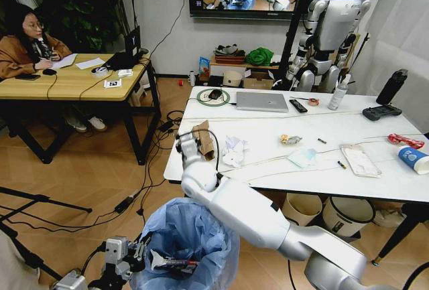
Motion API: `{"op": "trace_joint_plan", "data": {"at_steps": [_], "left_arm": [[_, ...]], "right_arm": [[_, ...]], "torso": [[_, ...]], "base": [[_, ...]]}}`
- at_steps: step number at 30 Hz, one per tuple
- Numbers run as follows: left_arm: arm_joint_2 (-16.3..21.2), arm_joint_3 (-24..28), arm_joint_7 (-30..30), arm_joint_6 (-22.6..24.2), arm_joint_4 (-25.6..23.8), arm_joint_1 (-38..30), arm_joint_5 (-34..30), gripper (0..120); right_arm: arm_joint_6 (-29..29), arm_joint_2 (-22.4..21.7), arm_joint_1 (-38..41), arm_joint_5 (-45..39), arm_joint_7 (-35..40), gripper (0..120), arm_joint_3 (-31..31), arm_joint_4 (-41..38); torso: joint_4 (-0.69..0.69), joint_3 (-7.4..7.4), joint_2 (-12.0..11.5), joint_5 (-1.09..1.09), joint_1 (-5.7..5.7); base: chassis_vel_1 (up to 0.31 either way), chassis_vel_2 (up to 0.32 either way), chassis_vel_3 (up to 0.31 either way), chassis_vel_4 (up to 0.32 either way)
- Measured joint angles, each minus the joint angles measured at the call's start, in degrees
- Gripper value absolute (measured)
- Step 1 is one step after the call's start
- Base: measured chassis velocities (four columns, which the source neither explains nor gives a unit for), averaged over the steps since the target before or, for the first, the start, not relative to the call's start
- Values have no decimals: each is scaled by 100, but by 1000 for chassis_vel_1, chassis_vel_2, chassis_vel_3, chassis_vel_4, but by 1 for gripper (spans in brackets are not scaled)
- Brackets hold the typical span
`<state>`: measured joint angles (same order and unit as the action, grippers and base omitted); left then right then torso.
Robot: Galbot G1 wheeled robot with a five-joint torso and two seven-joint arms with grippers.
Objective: Pick up the trash bin and place the trash from the table into it.
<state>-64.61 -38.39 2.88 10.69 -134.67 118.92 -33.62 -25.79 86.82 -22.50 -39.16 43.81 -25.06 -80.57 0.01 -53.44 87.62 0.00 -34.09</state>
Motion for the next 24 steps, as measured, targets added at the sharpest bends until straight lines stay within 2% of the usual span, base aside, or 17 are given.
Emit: {"op": "trace_joint_plan", "data": {"at_steps": [5,6,7,10,12,18,24], "left_arm": [[20,-3,-2,0,5,-33,-28,0],[27,-2,-6,0,5,-43,-33,0],[27,-2,-6,0,5,-43,-33,0],[44,6,-12,10,2,-59,-38,0],[47,9,-13,12,2,-59,-38,0],[40,31,-19,24,2,-67,-33,0],[26,24,-23,31,-12,-60,-19,0]], "right_arm": [[-338,-187,23,-489,338,43,171,-188],[-408,-265,-36,-598,386,49,248,-235],[-408,-265,-36,-598,386,49,248,-235],[-506,-488,-261,-773,404,64,522,-299],[-520,-529,-297,-805,399,68,593,-308],[-577,-712,-424,-977,242,94,938,-385],[-563,-655,-454,-1121,164,100,956,-388]], "torso": [[0,0,0,0,0],[-1,0,0,0,0],[-1,0,0,0,0],[-2,0,0,1,0],[-2,0,0,1,0],[-2,0,0,1,0],[-1,0,0,1,0]], "base": [[0,0,0,0],[0,0,0,0],[0,0,0,0],[0,0,0,0],[0,0,0,0],[0,0,0,0],[0,0,0,0]]}}
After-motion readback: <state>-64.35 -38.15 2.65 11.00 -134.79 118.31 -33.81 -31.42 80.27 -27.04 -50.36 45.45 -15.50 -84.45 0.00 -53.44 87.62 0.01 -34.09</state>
